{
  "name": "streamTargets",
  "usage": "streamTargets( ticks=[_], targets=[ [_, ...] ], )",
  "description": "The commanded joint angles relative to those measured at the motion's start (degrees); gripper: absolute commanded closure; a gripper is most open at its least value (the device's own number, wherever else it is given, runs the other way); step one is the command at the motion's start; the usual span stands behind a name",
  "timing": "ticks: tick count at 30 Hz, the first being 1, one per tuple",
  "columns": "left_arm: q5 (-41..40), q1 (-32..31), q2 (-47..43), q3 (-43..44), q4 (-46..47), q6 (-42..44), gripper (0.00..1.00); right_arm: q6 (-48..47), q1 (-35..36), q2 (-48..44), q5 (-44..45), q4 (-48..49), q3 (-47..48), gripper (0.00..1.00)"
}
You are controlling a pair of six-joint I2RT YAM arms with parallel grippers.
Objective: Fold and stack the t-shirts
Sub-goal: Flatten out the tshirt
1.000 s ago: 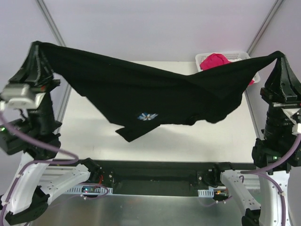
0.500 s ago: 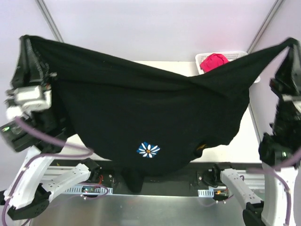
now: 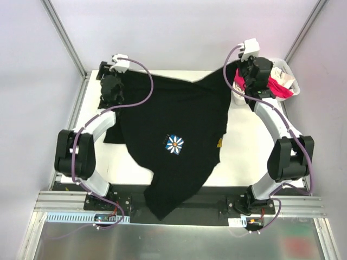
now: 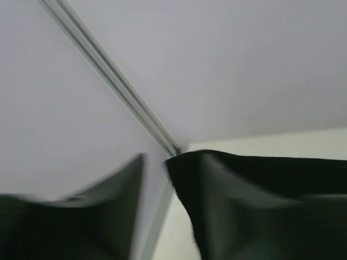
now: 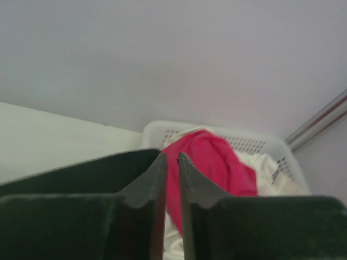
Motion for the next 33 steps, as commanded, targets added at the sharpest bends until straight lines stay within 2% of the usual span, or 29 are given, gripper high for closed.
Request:
streamTargets(
  ticks=[1, 2, 3, 5, 6, 7, 11, 14, 17, 20, 25, 30, 33],
  targets=[
    [-3.9, 0.0, 2.9, -1.0, 13.9, -5.1, 0.11, 0.8, -0.6, -0.5, 3.8, 6.1, 0.2, 0.72],
    [-3.4, 0.0, 4.3, -0.9, 13.9, -5.1, 0.01, 1.0, -0.8, -0.3, 3.3, 6.2, -0.2, 0.62],
    [-3.4, 0.0, 4.9, -0.5, 13.7, -5.1, 0.01, 1.4, -0.7, -0.1, 2.8, 6.4, -0.5, 0.46],
    [-3.3, -0.4, 5.9, 0.6, 13.5, -3.7, 0.01, 2.2, -0.8, -0.3, 2.3, 6.4, -1.1, 0.37],
    [-3.6, -0.8, 6.1, 0.9, 13.5, -3.2, 0.01, 2.3, -0.8, -1.2, 2.0, 6.4, -1.4, 0.11],
    [-3.9, -0.9, 6.1, 1.1, 13.5, -2.9, 0.01, 2.2, -0.8, -1.6, 1.2, 6.4, -2.0, 0.02],
    [-3.9, -1.2, 2.0, -0.6, 13.2, -3.5, 0.01, 3.2, -0.6, -5.5, -0.7, 5.2, -3.7, 0.04],
    [-1.9, -1.5, -3.7, -3.6, 11.4, -5.3, 0.01, 5.4, -0.2, -9.1, -2.0, -0.6, -4.0, 0.04],
    [2.9, -3.3, -10.2, -6.4, 3.8, -6.4, 0.01, 8.8, 0.9, -13.2, -2.7, -5.3, -5.2, 0.04],
    [7.7, -6.2, -16.5, -8.4, -7.7, -6.0, 0.01, 11.8, 2.4, -16.3, -4.8, -12.3, -6.3, 0.04],
    [10.7, -7.5, -17.2, -5.2, -26.0, -11.8, 0.01, 21.3, 5.6, -20.7, -4.4, -19.7, -14.0, 0.04],
    [10.8, -9.4, -18.6, -10.6, -29.9, -15.9, 0.01, 28.0, 7.5, -24.6, -6.6, -18.9, -24.6, 0.04],
    [13.0, -10.1, -18.6, -10.5, -36.4, -18.5, 0.01, 29.8, 9.2, -24.1, -6.4, -19.2, -27.9, 0.04]
  ],
)
